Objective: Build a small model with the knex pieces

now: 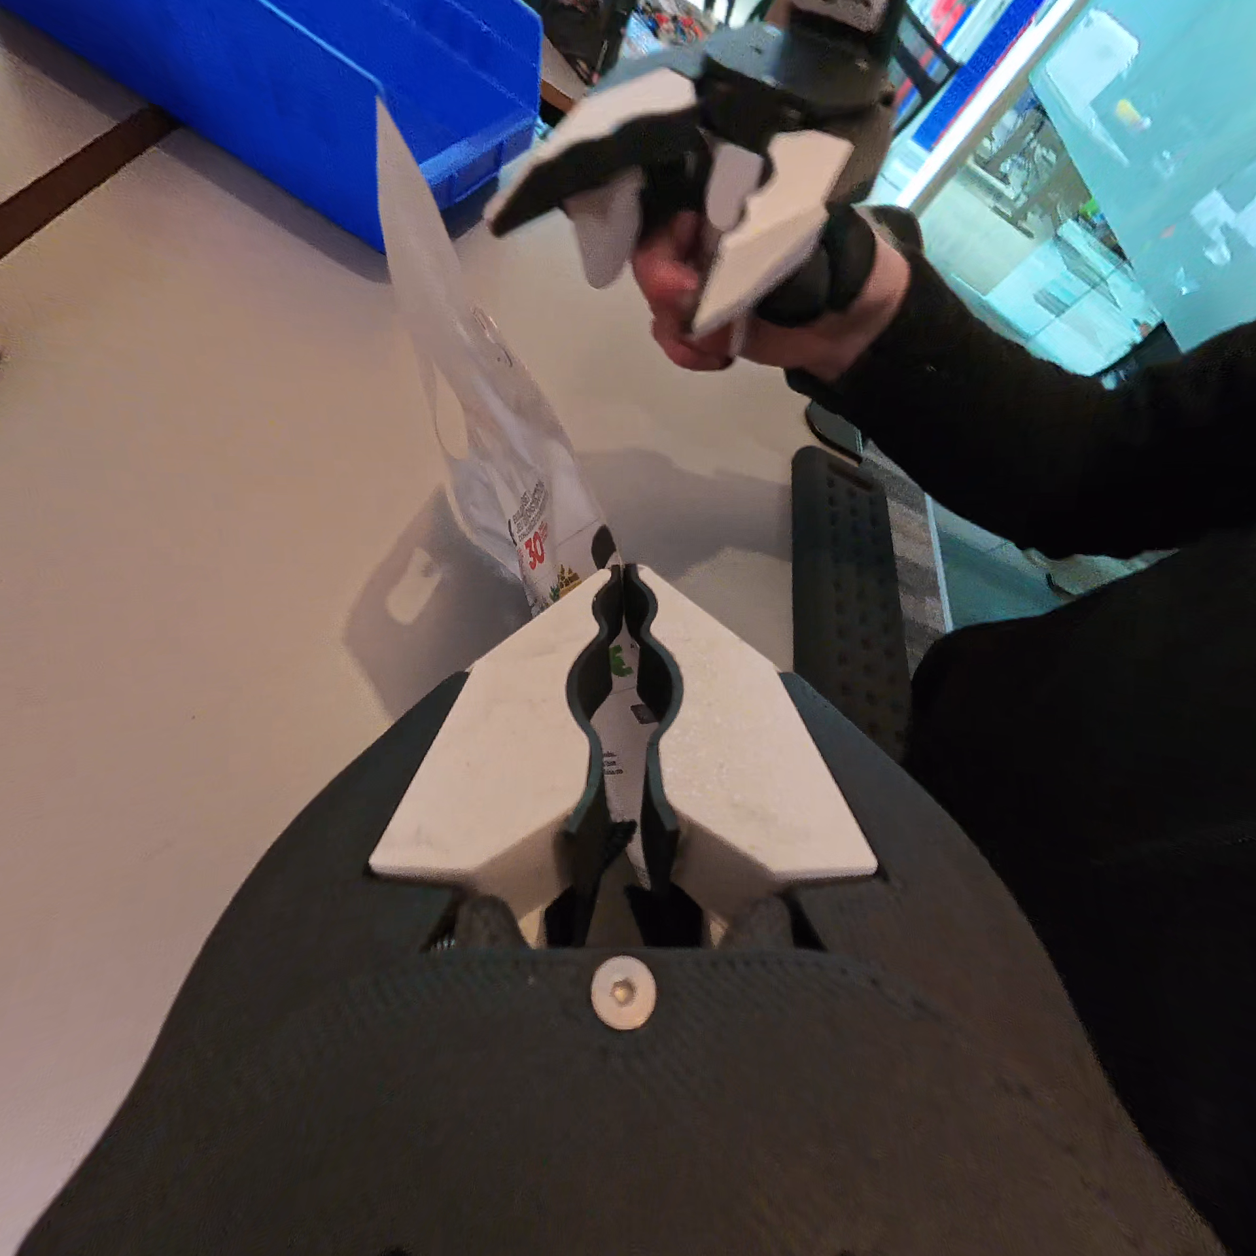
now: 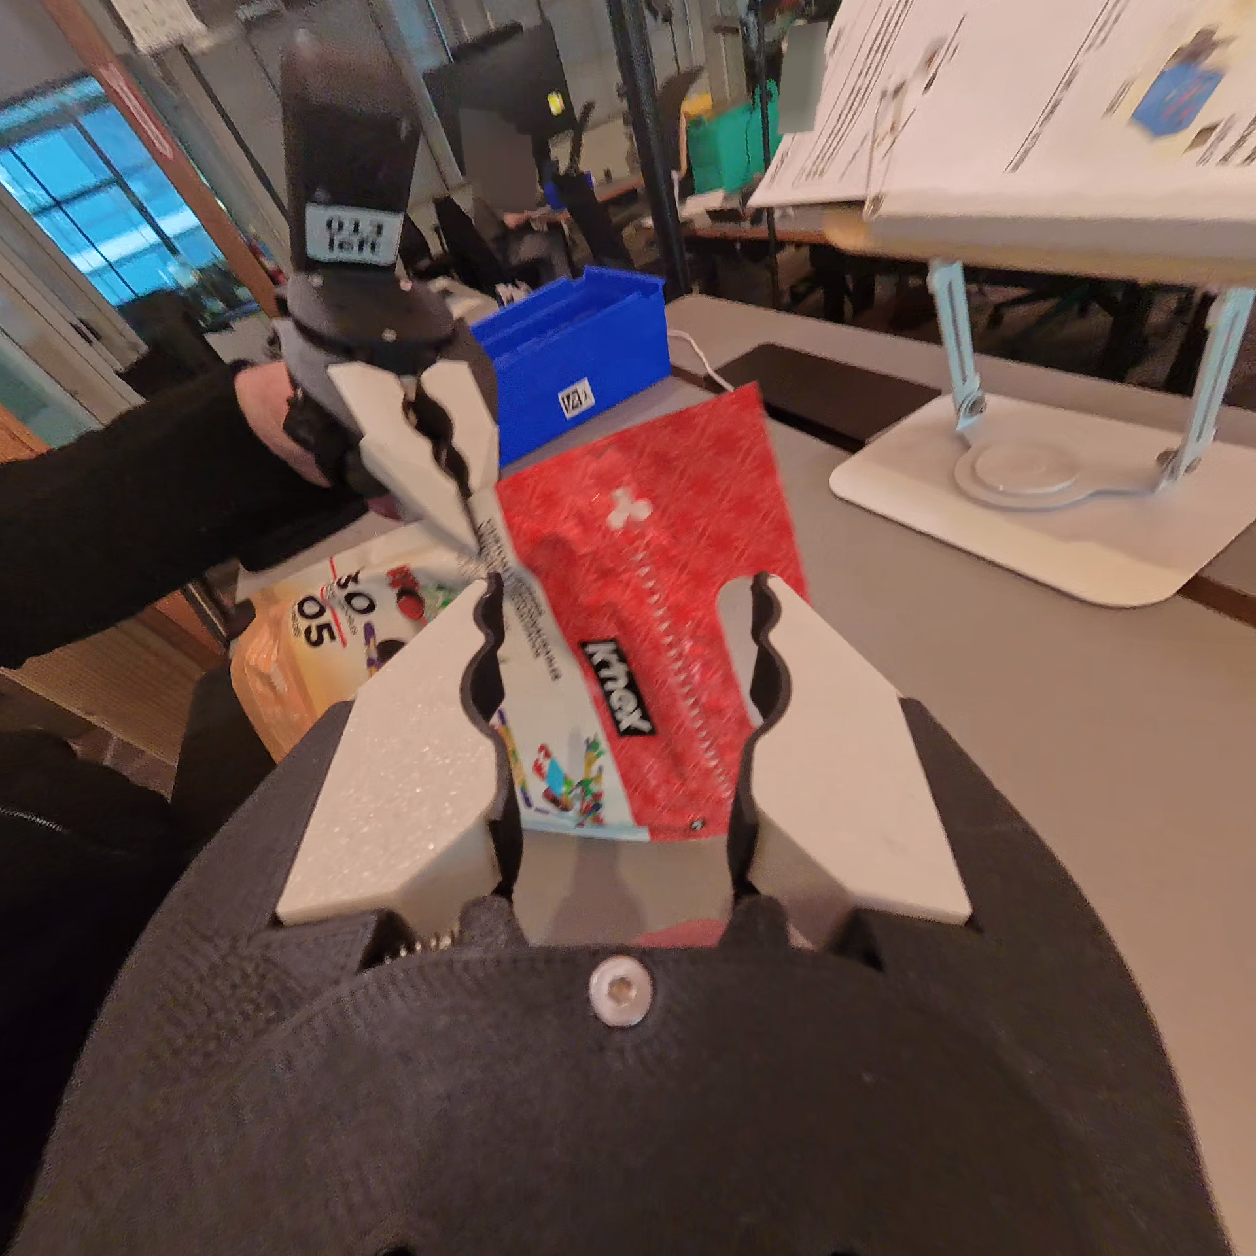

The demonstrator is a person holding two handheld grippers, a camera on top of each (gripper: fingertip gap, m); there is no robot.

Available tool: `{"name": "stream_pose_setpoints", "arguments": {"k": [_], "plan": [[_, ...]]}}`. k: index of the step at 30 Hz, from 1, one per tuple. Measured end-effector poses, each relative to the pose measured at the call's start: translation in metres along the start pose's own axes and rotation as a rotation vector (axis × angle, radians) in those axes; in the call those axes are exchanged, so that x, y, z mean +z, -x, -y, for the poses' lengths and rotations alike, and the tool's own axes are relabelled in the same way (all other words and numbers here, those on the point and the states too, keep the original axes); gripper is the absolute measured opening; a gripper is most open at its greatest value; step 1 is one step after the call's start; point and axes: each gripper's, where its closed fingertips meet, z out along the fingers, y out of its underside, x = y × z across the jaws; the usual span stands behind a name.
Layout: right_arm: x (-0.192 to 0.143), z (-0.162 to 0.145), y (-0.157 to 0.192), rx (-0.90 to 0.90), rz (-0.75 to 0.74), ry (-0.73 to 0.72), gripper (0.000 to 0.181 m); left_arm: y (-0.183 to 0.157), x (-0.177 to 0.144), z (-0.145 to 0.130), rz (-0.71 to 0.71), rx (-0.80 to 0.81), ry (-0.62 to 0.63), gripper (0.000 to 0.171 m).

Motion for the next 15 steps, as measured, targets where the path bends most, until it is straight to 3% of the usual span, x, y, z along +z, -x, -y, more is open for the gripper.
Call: {"name": "stream_pose_setpoints", "arguments": {"k": [5, 8, 10, 15], "plan": [[0.011, 0.014, -0.008, -0.003, 0.196, -0.018, 0.07, -0.022, 0.005, 0.003, -0.1, 0.085, 0.06, 0.0], [0.014, 0.016, 0.012, -0.017, 0.352, 0.006, 0.027, -0.026, 0.005, 0.002, -0.127, 0.097, 0.117, 0.0], [0.013, 0.015, 0.017, 0.005, 0.372, 0.011, 0.0, -0.019, 0.0, 0.0, -0.111, 0.099, 0.158, 0.0], [0.013, 0.005, 0.023, 0.207, 0.324, -0.009, 0.0, 0.0, -0.012, -0.007, -0.066, 0.076, 0.243, 0.0]]}}
